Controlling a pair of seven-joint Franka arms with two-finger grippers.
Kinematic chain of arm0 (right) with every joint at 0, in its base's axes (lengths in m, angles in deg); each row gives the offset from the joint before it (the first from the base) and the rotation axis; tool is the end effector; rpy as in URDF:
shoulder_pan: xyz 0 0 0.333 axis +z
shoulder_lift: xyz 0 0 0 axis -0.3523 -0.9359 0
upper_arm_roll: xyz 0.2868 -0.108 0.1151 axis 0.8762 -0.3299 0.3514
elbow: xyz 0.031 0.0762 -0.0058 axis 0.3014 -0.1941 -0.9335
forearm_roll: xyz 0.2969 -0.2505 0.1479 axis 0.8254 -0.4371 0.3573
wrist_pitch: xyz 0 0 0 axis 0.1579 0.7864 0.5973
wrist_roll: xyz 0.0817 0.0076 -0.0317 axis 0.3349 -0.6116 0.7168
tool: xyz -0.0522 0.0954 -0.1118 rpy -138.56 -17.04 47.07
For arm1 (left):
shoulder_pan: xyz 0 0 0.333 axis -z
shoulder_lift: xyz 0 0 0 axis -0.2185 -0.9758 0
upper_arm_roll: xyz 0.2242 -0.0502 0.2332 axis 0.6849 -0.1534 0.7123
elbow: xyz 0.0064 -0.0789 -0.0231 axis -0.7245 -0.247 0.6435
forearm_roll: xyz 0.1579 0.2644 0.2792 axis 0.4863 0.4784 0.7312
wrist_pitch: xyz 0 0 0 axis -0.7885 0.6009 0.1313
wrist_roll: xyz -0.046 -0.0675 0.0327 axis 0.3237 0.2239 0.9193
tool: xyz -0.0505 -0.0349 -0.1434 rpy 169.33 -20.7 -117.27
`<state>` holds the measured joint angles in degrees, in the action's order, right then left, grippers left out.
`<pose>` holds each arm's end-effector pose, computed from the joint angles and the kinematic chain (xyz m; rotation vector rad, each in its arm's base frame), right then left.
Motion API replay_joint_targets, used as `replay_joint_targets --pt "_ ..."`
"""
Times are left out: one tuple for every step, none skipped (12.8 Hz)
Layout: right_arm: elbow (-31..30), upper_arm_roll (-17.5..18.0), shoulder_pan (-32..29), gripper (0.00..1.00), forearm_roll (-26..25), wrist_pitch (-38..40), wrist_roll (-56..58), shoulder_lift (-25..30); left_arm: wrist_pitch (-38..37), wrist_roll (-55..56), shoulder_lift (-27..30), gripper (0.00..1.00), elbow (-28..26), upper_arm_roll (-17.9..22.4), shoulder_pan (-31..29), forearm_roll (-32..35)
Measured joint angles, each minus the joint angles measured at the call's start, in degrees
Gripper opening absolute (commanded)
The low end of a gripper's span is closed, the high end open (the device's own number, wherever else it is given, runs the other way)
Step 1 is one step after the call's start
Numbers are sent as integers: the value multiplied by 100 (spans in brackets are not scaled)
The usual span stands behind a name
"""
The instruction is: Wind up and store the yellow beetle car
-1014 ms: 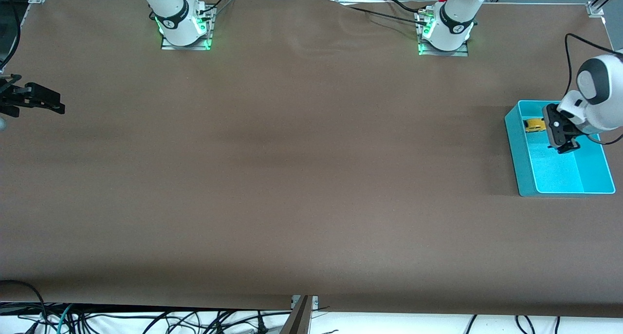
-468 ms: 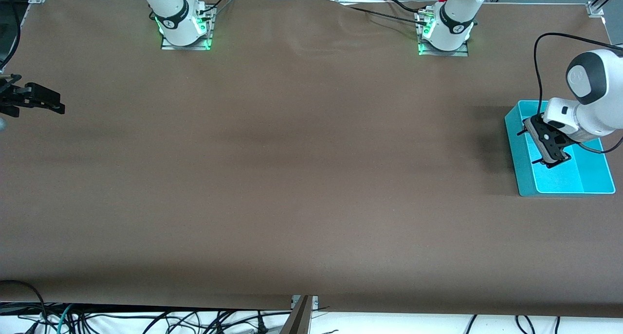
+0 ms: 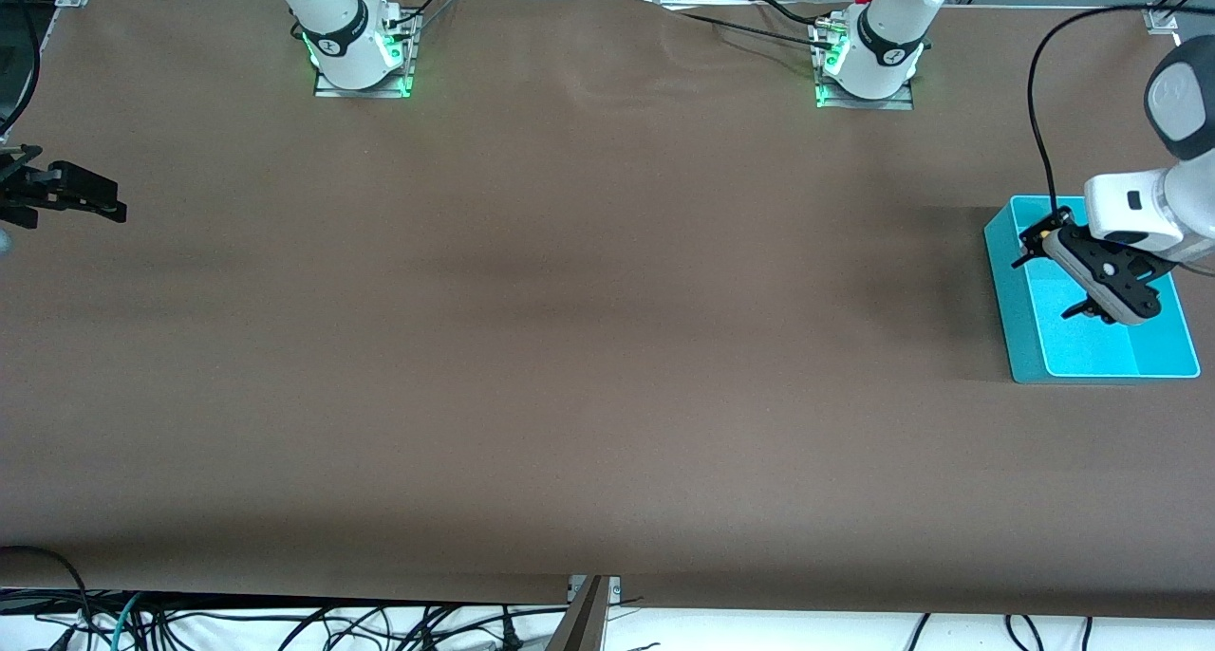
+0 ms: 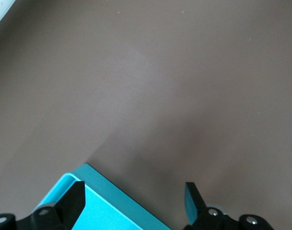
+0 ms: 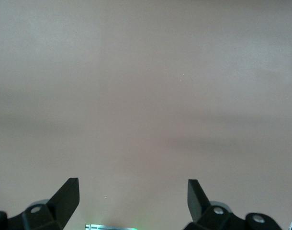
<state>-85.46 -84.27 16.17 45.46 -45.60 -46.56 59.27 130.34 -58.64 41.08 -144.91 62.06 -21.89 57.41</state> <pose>0.6133 -0.0430 0.5671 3.0958 0.1640 -0.1784 0.6001 0.0474 0.4394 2.8563 -1.2253 0.0324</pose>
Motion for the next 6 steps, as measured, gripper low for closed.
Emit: replay_joint_targets --pt "0 0 0 100 0 0 0 0 -245 473 113 100 69 -6 57 43" --pt "0 0 0 100 0 0 0 0 -434 1043 212 100 113 -11 99 64" --pt "0 0 0 100 0 -1 0 0 -626 1666 280 100 143 -16 137 74" --pt "0 0 0 100 0 -1 0 0 -806 2267 319 100 194 -18 173 80" --pt "0 -1 0 100 0 -1 0 0 -962 2802 336 100 263 -19 212 83" --pt "0 -2 -1 100 0 -1 0 0 -1069 3252 340 100 329 -20 242 84"
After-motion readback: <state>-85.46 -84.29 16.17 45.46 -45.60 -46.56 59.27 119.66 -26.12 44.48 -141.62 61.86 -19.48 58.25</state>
